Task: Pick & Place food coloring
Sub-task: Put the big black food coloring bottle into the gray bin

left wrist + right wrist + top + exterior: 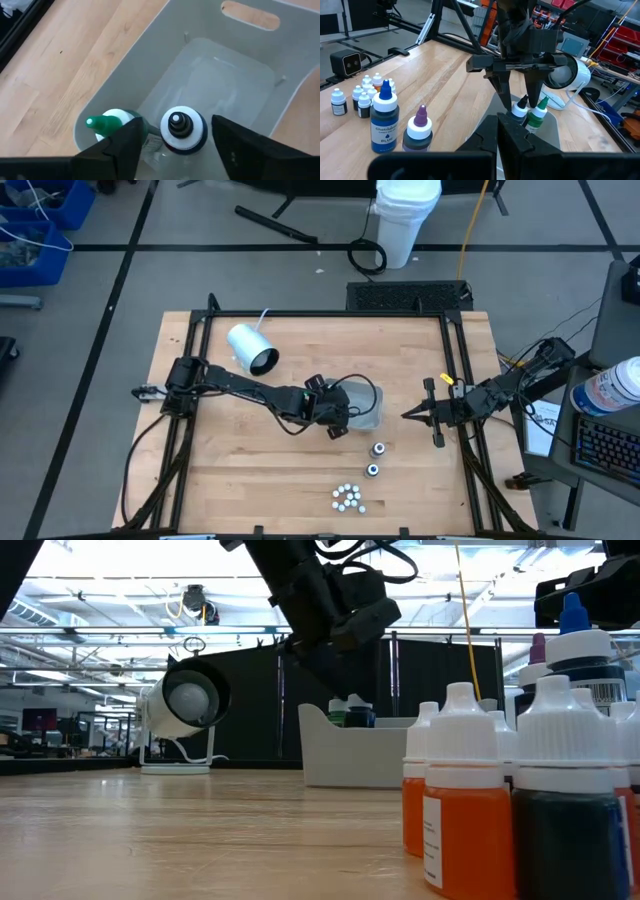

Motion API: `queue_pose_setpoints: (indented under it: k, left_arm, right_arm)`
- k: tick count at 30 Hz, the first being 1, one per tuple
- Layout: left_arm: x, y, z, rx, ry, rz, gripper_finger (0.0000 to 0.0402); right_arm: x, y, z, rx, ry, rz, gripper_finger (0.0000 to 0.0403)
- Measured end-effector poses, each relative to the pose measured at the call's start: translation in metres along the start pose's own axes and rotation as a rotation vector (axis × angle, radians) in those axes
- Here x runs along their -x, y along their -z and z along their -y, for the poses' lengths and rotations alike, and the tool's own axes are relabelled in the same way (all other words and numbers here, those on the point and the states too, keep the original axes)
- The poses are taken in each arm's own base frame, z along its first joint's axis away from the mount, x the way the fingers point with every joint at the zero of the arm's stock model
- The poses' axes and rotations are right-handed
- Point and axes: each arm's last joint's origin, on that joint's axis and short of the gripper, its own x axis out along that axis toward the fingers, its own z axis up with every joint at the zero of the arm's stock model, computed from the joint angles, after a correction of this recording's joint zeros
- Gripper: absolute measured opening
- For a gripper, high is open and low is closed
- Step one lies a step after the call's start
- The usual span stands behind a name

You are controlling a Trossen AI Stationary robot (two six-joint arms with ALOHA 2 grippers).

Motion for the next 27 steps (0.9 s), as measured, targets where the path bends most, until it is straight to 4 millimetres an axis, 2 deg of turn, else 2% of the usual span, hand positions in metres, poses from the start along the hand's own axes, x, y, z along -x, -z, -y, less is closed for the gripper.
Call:
queue_pose_setpoints:
  k: [9, 14, 19, 27]
  left_arm:
    - [0.0003, 0.0002, 0.0011, -0.003, 0.04, -0.014, 0.0116]
    - [0.0009, 0.0006, 0.0019, -0.006, 0.046, -0.017, 0.0114]
    - [0.0014, 0.0016, 0.0023, -0.011, 0.043, -0.024, 0.0134]
    - [0.0063, 0.0043, 0.0061, -0.011, 0.031, -0.026, 0.0115]
  right_arm:
    - [0.0, -0.0001, 0.0, 0.0, 0.0, 0.0, 0.0]
    - [0.0, -0.0001, 0.0, 0.0, 0.0, 0.0, 0.0]
    - [0.0, -0.0001, 0.0, 0.0, 0.0, 0.0, 0.0]
    - [0.0, -0.0001, 0.0, 0.0, 0.0, 0.0, 0.0]
